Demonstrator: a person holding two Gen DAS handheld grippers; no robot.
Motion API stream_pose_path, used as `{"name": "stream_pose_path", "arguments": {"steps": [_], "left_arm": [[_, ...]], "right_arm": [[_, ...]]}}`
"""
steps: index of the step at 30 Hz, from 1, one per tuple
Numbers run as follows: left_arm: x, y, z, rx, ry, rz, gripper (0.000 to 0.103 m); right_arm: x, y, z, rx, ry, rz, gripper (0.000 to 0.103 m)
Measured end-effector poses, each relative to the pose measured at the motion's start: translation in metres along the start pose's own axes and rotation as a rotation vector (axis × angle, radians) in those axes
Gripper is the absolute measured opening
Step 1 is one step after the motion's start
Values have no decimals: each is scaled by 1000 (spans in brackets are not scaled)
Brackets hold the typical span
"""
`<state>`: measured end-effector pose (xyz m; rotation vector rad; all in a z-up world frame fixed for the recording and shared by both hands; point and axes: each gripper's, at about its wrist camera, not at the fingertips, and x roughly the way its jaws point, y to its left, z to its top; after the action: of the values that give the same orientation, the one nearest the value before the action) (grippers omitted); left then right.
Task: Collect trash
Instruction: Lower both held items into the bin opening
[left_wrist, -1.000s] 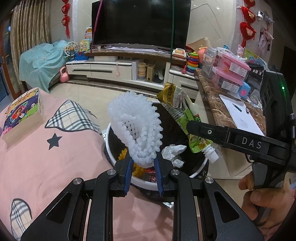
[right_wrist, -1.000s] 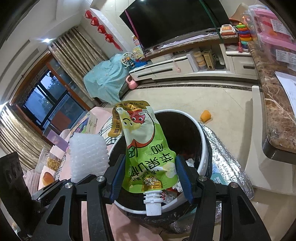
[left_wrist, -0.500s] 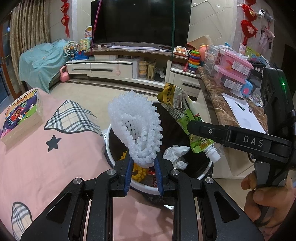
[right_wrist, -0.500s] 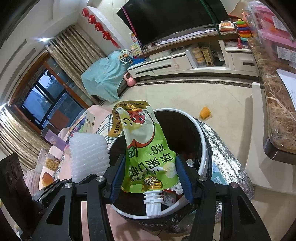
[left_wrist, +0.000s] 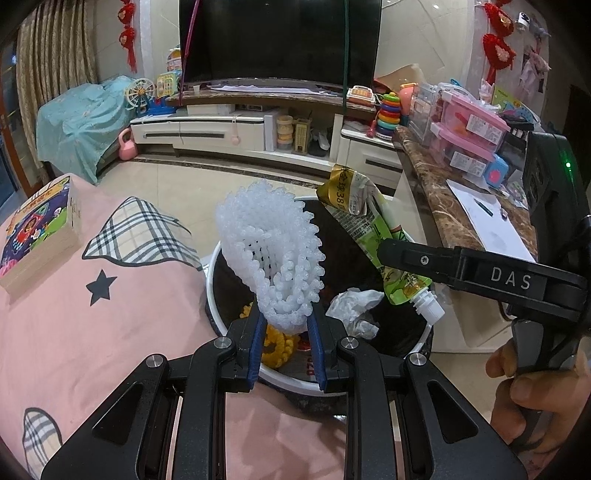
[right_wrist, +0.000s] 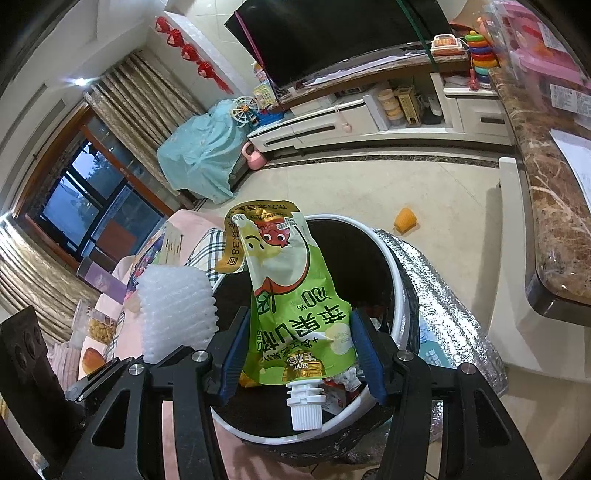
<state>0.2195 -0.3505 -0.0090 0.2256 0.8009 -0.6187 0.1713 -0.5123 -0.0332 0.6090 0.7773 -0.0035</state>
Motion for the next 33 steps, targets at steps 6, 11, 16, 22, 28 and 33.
{"name": "stream_pose_path", "arguments": {"steps": [6,11,16,22,28,33], "left_arm": [[3,-1,2,3,7,3,20],[7,-1,2,0,15,7,20],[9,0,3,4,22,6,21],[9,0,4,4,20,5,21],[10,1,5,5,22,9,22],[7,3,5,-2,19,24,46]], "right_arm": [[2,0,1,7,10,2,55],[3,0,1,7,11,3,56],[5,0,4,9,11,1,56],[6,-1,5,9,10,-1,56],[9,-1,5,9,21,-4,57],[10,-3,7,24,26,-4,63]]}}
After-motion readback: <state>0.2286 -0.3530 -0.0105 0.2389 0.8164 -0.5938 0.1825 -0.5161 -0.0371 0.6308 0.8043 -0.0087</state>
